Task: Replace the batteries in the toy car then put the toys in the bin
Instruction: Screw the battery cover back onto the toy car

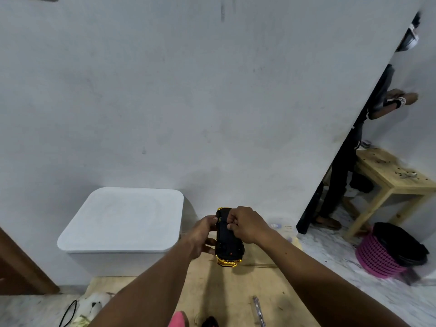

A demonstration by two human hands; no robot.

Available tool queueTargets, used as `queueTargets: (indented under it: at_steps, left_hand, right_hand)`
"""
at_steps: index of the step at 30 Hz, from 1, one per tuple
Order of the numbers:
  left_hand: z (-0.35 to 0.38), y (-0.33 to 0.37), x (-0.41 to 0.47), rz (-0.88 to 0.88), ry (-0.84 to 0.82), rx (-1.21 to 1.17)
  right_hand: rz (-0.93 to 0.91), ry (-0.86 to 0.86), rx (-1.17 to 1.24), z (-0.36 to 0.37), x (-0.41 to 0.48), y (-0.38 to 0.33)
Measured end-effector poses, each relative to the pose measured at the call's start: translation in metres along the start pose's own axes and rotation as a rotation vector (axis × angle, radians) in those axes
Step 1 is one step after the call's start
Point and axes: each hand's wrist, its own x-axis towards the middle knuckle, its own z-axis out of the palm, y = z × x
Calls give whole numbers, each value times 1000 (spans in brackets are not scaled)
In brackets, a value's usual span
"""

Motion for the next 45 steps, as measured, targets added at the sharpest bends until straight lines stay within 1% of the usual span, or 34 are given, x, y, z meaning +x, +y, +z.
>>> queueTargets:
  at_steps: [3, 6, 12, 17, 20, 23, 29, 31, 35, 38, 45]
  left_hand:
    - [-2, -1, 3, 21, 15, 44]
    - [-4, -3, 6, 35, 39, 51]
    - [-11, -5, 9, 45, 19, 40]
    - [-13, -5, 9, 51, 16, 31]
    - [-9, -7, 9, 64, 37, 28]
    - [-5, -7, 7, 117, 51, 27]
    - [3, -4, 3, 321, 57, 162]
    - [3, -5, 4, 364, 50, 205]
    - [1, -5, 3, 320, 56, 223]
    - [1, -6, 2, 296, 80, 208]
    - [2, -10, 3, 381, 190, 248]
  right_hand:
    - [7, 52, -2, 3, 0, -2]
    - [38, 85, 60, 2, 1, 1]
    - [58, 118, 131, 5, 0, 12]
    - [86, 165, 331, 15, 0, 15]
    - [102, 180, 388, 18, -1, 15]
    - [111, 188, 441, 19, -2, 14]
    - [122, 233, 457, 23, 1, 12]
    - [125, 242, 456, 23, 1, 12]
    - [134, 227, 454, 26, 2, 13]
    - [139, 248, 470, 29, 2, 12]
    - [91, 217, 435, 29, -1, 8]
